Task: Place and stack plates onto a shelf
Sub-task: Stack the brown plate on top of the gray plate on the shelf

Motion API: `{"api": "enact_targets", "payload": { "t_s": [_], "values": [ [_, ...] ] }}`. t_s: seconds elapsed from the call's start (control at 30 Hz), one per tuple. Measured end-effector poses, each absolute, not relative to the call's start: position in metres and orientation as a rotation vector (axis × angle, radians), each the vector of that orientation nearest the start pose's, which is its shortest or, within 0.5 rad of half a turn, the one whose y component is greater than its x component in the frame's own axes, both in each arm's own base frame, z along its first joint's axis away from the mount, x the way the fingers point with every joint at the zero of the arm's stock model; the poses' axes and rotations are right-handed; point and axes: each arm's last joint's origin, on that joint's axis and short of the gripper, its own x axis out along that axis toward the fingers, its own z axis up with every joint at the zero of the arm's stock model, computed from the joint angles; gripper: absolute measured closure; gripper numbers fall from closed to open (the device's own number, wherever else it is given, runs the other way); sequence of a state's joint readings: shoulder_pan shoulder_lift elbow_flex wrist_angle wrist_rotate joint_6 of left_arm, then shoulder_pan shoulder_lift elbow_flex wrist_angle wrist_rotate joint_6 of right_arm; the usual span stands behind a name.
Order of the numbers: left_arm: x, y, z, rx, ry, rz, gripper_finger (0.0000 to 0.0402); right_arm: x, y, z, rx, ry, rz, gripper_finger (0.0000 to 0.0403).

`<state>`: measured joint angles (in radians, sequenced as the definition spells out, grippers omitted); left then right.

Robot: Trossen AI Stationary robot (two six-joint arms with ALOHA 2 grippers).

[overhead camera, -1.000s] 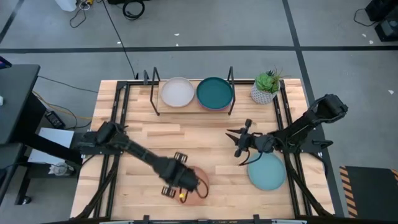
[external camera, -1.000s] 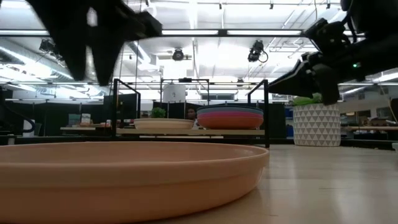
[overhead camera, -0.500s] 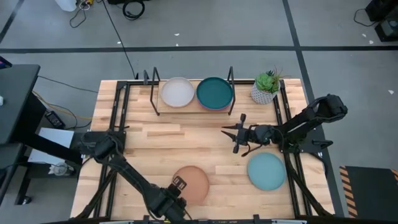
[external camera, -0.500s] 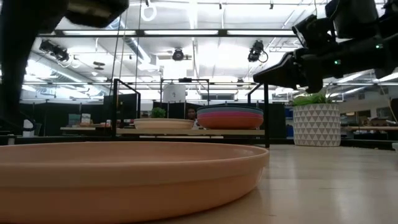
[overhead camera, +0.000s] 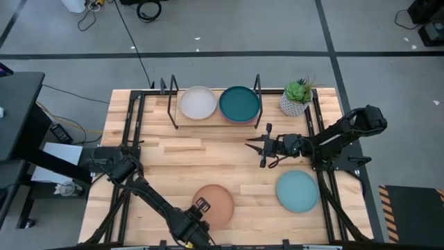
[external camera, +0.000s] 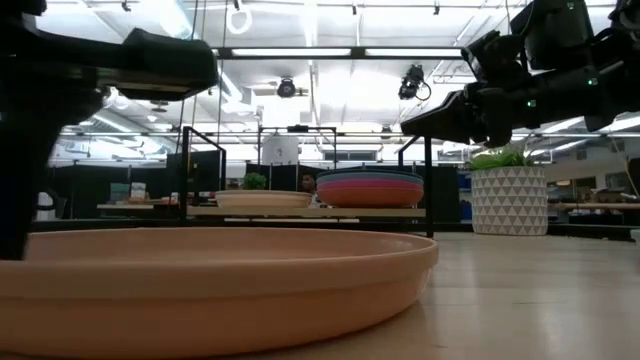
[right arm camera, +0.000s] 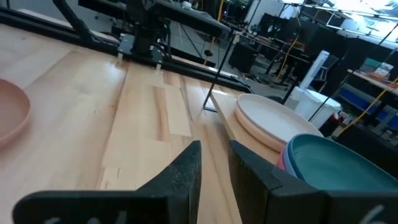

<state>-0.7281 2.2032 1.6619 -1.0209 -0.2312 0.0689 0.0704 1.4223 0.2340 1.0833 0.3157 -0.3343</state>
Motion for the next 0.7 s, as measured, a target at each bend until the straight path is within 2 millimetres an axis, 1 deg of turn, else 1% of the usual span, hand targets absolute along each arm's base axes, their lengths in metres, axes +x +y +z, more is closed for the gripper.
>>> {"api": "enact_targets", "payload": {
  "t_s": [0.13, 0.17, 0.23, 0.3, 0.37, 0.5, 0.6, 0.7],
  "values": [
    [0.317, -0.270, 0.146, 0.788, 1.415, -0.487, 0.0376, 0.223, 0.007, 0.149, -0.314, 0.149, -0.220, 0.0316],
    [0.318, -0.268, 0.146, 0.787, 1.427, -0.487, 0.0385, 0.223, 0.007, 0.148, -0.302, 0.151, -0.213, 0.0316],
    [0.317, -0.262, 0.150, 0.789, 1.458, -0.490, 0.0388, 0.223, 0.008, 0.147, -0.266, 0.159, -0.194, 0.0316],
    [0.316, -0.252, 0.158, 0.789, 1.498, -0.476, 0.0387, 0.223, 0.008, 0.145, -0.241, 0.172, -0.178, 0.0316],
    [0.318, -0.239, 0.172, 0.773, 1.522, -0.454, 0.0387, 0.222, 0.009, 0.144, -0.214, 0.184, -0.169, 0.0316],
    [0.329, -0.205, 0.203, 0.683, 1.498, -0.382, 0.0388, 0.221, 0.016, 0.139, -0.171, 0.221, -0.141, 0.0316],
    [0.337, -0.176, 0.225, 0.580, 1.479, -0.292, 0.0388, 0.220, 0.024, 0.137, -0.140, 0.245, -0.110, 0.0316],
    [0.344, -0.143, 0.241, 0.502, 1.469, -0.180, 0.0388, 0.218, 0.035, 0.134, -0.115, 0.264, -0.066, 0.0316]
  ]
}}
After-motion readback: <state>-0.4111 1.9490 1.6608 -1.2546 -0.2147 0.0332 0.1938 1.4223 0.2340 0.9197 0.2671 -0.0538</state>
